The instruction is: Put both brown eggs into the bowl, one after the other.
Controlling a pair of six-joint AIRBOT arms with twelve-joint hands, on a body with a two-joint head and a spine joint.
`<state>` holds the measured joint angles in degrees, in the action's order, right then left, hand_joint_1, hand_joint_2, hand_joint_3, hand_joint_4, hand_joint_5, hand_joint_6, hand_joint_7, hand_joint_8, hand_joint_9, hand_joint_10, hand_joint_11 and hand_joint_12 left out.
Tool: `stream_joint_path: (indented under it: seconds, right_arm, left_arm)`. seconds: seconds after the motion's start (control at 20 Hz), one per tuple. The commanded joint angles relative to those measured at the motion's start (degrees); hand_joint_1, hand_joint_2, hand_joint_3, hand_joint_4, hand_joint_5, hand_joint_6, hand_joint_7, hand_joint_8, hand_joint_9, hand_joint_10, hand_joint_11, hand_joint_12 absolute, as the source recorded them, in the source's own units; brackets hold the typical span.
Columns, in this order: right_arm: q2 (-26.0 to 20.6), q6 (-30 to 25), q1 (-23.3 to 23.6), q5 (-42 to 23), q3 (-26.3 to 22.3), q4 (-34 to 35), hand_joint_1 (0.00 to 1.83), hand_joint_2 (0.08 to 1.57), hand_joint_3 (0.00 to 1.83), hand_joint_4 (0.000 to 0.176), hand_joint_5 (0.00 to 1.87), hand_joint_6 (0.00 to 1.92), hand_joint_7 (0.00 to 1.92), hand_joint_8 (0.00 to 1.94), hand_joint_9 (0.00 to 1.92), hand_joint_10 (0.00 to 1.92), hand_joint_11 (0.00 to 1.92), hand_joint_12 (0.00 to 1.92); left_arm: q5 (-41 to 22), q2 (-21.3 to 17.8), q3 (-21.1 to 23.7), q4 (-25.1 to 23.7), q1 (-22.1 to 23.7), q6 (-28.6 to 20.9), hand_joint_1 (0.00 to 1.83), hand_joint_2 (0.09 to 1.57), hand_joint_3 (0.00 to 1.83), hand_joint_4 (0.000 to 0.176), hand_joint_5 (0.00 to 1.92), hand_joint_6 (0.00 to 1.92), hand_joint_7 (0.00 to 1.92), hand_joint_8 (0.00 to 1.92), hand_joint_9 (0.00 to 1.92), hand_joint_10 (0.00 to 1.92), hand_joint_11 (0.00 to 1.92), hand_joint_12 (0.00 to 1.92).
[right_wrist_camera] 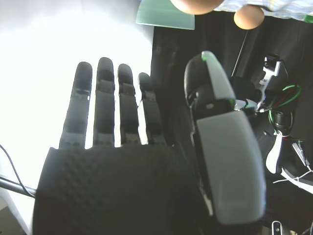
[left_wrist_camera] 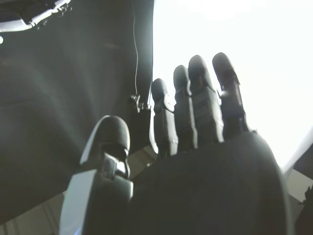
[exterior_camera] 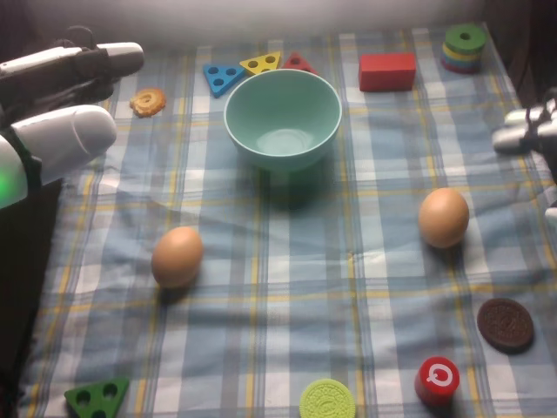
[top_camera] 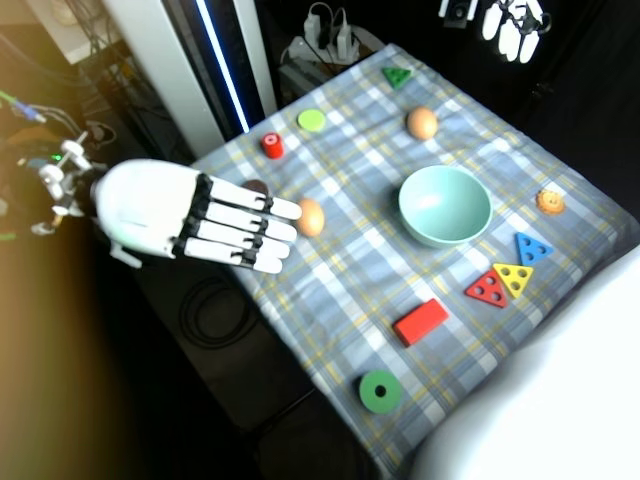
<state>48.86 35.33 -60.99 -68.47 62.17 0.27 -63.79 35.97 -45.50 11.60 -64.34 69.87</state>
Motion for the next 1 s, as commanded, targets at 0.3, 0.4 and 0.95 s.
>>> stream_joint_path:
  seconds: [0.3, 0.4, 0.95]
  right_arm:
    - [-0.2, -0.2, 1.1, -7.6, 0.2, 0.9, 0.65, 1.33, 0.00, 0.000, 0.63, 0.00, 0.61, 0.00, 0.59, 0.00, 0.35, 0.64]
    - [-0.4, -0.2, 1.5, -8.4, 0.1, 0.7, 0.71, 1.33, 0.00, 0.000, 0.60, 0.00, 0.59, 0.00, 0.56, 0.00, 0.28, 0.68]
    - [-1.1, -0.7, 1.4, -9.2, 0.0, 0.7, 0.87, 1.31, 0.00, 0.000, 0.55, 0.00, 0.59, 0.00, 0.62, 0.00, 0.57, 0.13]
  left_arm:
    - [4.1, 1.0, -2.0, -1.8, 2.9, 1.9, 0.30, 1.15, 0.00, 0.155, 0.41, 0.01, 0.36, 0.01, 0.37, 0.01, 0.00, 0.91]
    - [10.8, 1.7, -1.3, -1.1, 6.2, 11.5, 0.44, 1.06, 0.00, 0.174, 0.40, 0.00, 0.36, 0.00, 0.37, 0.00, 0.00, 0.89]
    - [26.7, 7.3, 0.2, 7.8, 14.6, 50.4, 0.72, 0.93, 0.00, 0.176, 0.40, 0.00, 0.62, 0.00, 0.57, 0.01, 0.00, 0.79]
